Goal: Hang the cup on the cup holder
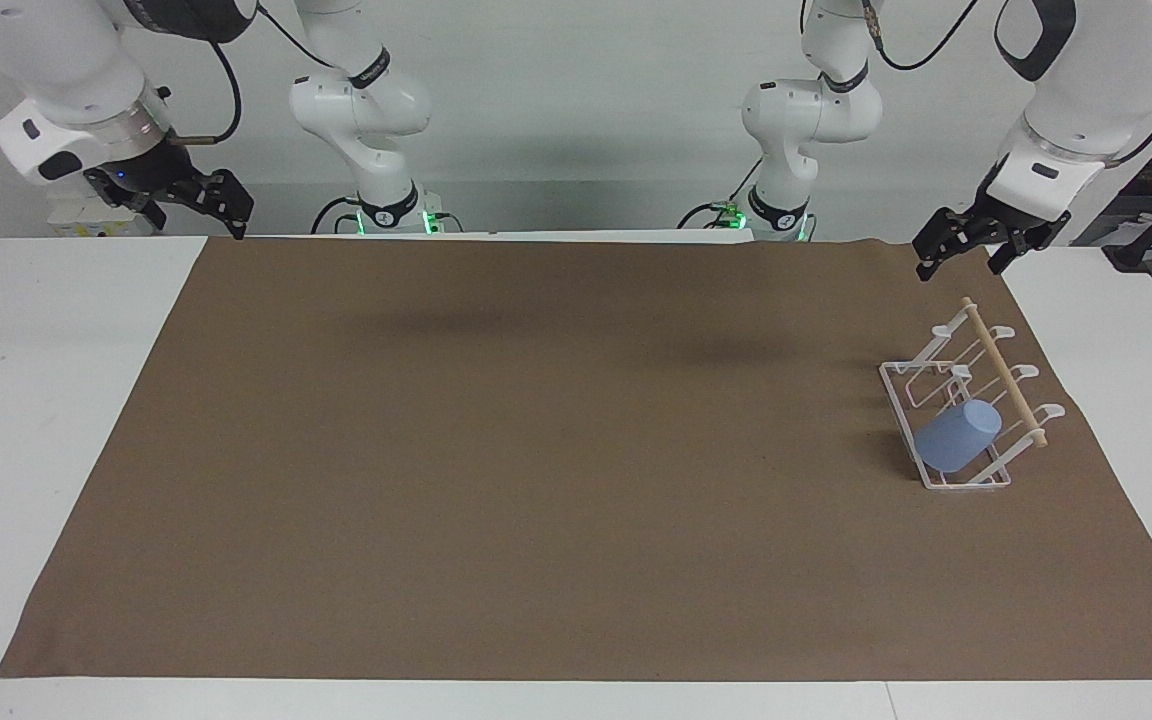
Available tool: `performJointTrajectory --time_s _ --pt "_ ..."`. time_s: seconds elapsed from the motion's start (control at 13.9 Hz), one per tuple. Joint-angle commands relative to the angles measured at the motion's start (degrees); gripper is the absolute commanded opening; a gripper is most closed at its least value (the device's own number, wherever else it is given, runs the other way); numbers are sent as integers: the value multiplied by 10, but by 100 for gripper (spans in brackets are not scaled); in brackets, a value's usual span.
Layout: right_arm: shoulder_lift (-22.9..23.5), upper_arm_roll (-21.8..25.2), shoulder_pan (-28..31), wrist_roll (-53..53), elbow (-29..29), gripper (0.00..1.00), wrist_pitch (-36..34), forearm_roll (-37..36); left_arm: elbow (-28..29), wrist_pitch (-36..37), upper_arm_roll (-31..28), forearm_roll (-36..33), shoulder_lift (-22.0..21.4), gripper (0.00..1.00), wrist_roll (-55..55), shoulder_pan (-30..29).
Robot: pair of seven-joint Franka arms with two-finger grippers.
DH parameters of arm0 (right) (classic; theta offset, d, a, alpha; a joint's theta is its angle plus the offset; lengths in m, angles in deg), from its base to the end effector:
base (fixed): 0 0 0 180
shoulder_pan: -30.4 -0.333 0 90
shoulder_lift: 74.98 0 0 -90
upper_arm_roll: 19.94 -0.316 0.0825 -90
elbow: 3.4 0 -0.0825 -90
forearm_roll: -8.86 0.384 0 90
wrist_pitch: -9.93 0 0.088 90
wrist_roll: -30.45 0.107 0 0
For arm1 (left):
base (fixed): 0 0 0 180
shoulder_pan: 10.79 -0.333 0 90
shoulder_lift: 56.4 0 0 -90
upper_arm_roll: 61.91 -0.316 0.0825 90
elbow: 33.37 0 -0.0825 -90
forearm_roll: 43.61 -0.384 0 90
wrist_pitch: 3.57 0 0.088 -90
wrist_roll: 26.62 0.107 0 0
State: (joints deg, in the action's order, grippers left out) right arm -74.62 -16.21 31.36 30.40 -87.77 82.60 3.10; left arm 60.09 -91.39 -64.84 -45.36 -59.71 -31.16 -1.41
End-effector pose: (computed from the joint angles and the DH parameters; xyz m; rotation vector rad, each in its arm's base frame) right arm 0.5201 -0.0555 0.6435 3.0300 -0.1529 -0.3264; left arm 0.5290 -0.0556 0.6242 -3.1092 0.0512 0.0590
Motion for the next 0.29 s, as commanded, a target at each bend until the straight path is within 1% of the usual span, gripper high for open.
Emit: performJointTrajectory --time_s 0.0,0.14,0.22 --pt "-8 0 3 -9 -11 99 -1 1 21 -10 0 7 -17 100 6 1" --pt "-7 0 7 -7 -9 99 6 3 20 -9 0 8 -17 100 6 0" --pt "-8 3 9 -9 -9 99 11 24 21 -6 0 8 -18 100 6 -1"
